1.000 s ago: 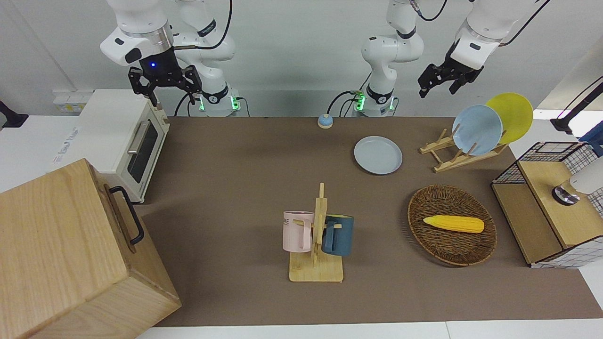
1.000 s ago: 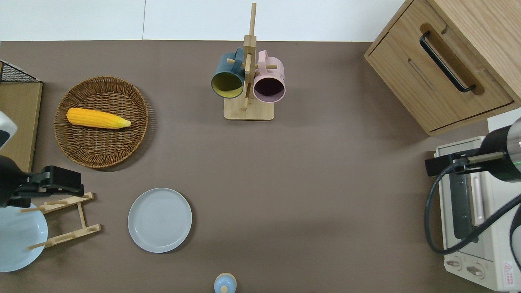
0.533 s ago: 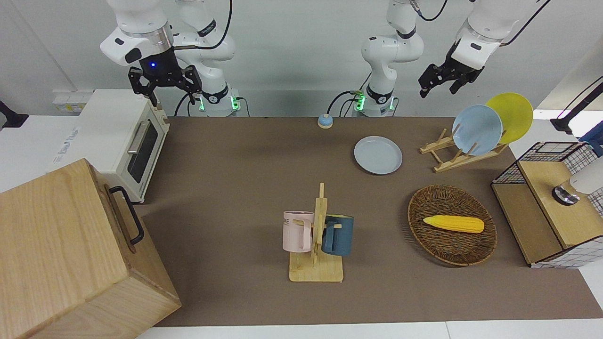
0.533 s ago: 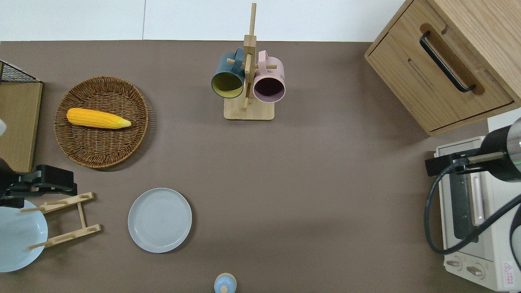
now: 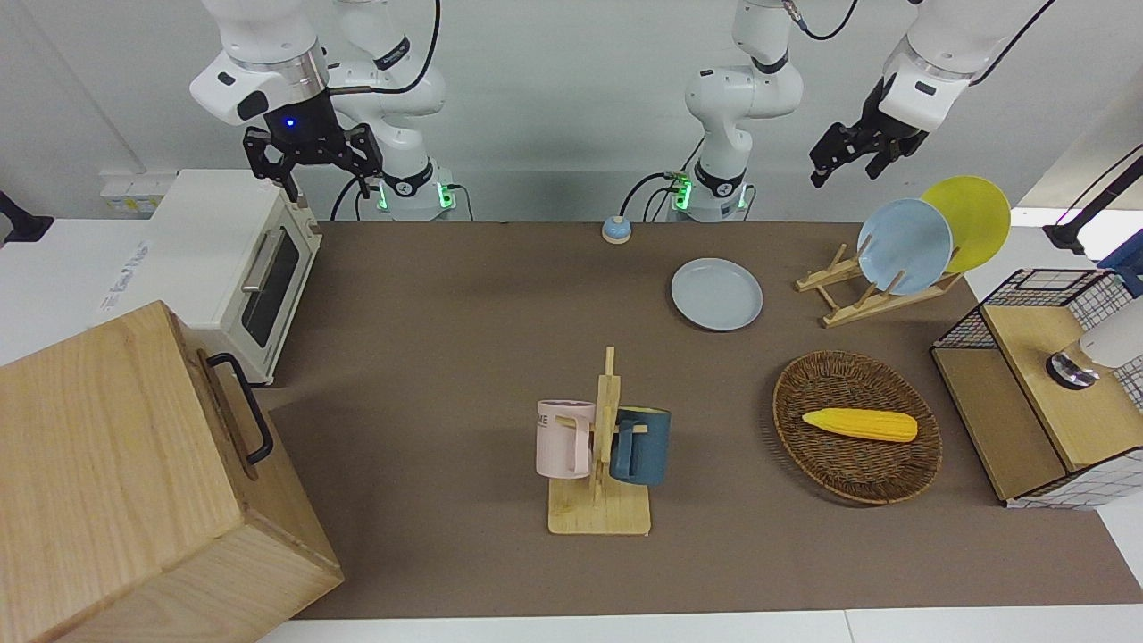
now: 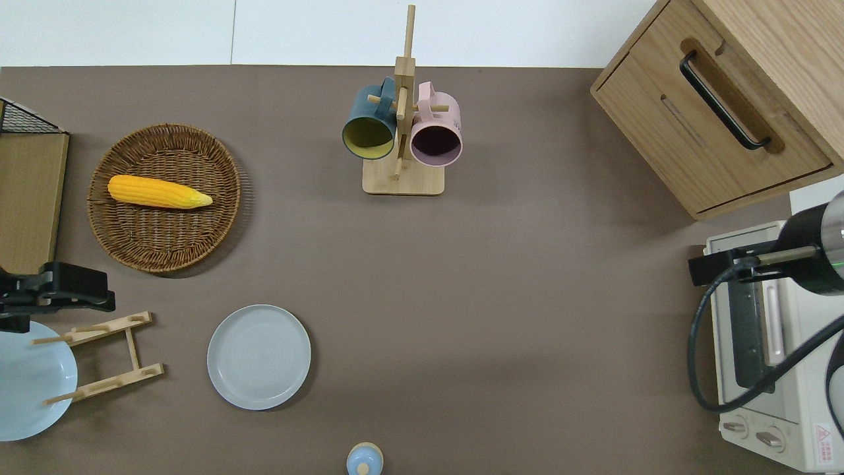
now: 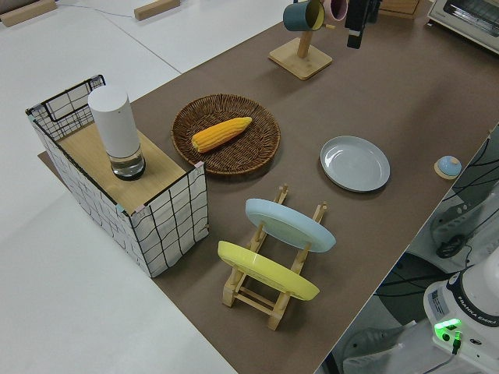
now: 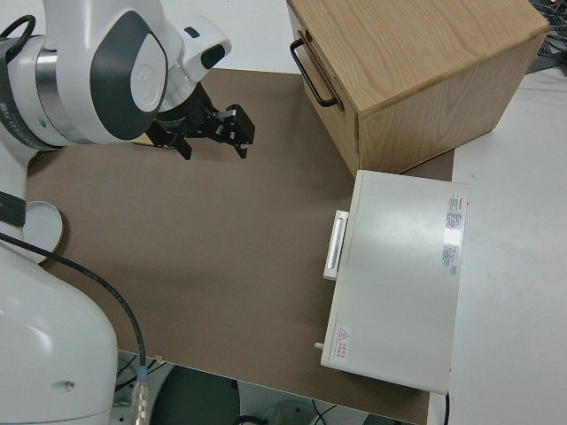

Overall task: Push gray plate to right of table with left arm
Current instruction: 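Extend the left gripper out from the rest pose toward the table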

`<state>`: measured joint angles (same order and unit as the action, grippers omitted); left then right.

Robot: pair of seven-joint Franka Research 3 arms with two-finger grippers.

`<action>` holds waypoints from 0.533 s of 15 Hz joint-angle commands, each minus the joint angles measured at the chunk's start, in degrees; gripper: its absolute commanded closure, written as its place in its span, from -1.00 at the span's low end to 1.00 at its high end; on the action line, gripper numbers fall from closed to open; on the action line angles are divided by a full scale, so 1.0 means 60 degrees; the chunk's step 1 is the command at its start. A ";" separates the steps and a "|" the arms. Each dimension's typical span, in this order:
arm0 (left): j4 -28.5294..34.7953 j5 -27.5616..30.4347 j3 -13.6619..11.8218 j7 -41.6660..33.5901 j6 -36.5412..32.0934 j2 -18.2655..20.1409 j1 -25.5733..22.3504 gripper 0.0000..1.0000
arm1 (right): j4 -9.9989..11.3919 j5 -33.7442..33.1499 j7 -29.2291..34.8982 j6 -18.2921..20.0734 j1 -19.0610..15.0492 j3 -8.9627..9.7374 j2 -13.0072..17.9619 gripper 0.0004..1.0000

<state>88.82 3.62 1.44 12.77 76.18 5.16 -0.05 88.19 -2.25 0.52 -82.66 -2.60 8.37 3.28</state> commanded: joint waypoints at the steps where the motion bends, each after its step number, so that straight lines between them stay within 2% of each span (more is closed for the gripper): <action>1: -0.0053 -0.0281 -0.0006 -0.0005 0.0427 0.0018 0.0286 -0.99 | 0.0039 0.0009 -0.0145 0.0066 -0.0065 0.0025 0.0069 -0.99; 6: 0.0165 -0.0251 0.0038 0.0010 0.0940 0.0091 0.0476 -0.99 | 0.0039 0.0009 -0.0145 0.0066 -0.0065 0.0025 0.0069 -0.99; 8: 0.0472 -0.0251 0.0432 0.0068 0.1203 0.0281 0.0506 -0.99 | 0.0039 0.0009 -0.0145 0.0066 -0.0065 0.0025 0.0069 -0.99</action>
<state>88.93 3.58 2.20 12.77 80.66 5.17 1.49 88.19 -2.25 0.52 -82.66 -2.60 8.37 3.28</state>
